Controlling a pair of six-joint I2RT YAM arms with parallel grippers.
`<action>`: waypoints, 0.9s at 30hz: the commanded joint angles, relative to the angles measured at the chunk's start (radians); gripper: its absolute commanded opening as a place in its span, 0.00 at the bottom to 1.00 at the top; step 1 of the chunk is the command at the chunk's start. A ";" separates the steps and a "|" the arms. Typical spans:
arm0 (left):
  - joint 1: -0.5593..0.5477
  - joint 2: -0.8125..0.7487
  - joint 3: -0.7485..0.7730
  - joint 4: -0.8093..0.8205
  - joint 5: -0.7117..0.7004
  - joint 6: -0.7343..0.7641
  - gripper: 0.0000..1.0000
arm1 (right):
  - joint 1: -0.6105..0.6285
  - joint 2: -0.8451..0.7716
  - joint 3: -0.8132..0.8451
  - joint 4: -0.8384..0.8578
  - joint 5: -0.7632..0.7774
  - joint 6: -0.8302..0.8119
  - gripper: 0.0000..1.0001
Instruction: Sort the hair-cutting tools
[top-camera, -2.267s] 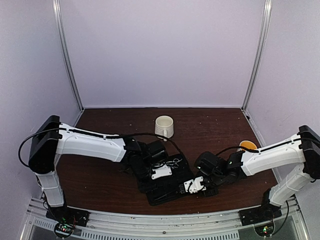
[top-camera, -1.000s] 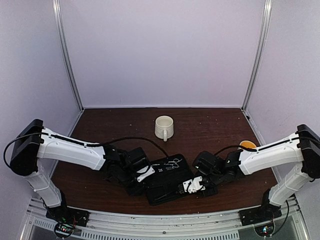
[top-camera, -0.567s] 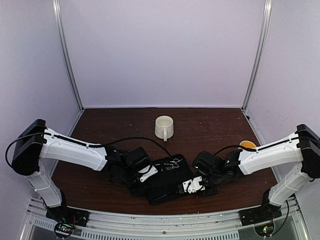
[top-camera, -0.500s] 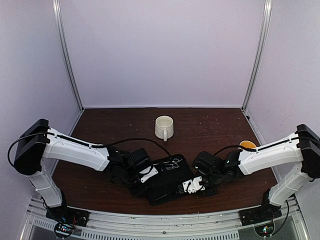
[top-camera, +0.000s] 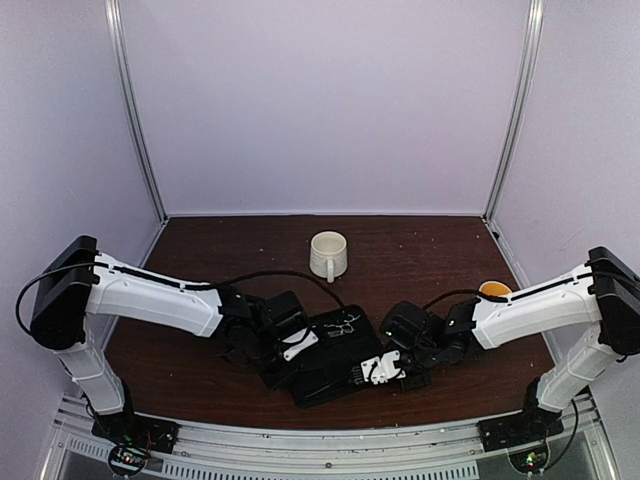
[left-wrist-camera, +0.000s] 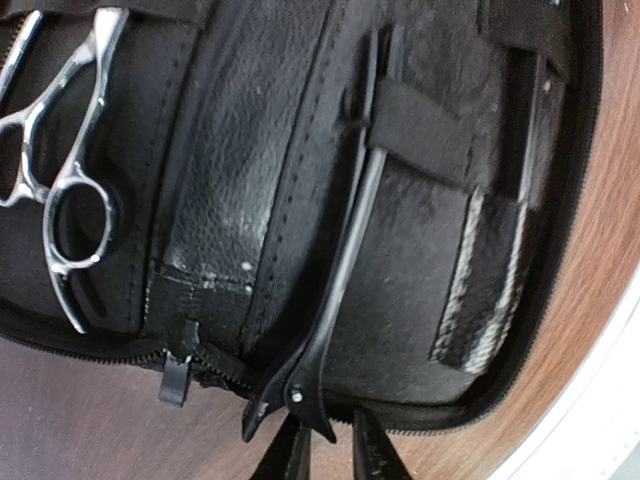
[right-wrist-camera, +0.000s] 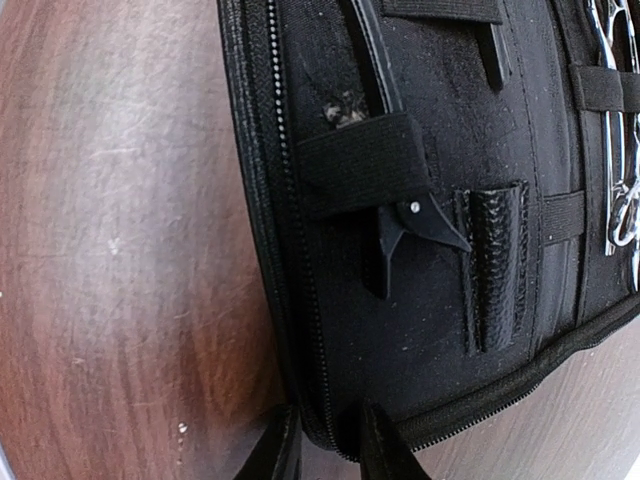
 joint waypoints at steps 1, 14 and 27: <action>0.000 0.042 0.080 -0.046 -0.034 0.012 0.21 | -0.003 0.058 -0.020 0.020 0.070 0.016 0.21; 0.000 0.012 0.053 -0.064 -0.026 0.014 0.00 | 0.003 0.059 -0.022 0.018 0.072 0.011 0.21; 0.003 0.041 0.147 -0.164 0.079 0.221 0.00 | 0.007 0.068 -0.020 0.018 0.080 0.015 0.20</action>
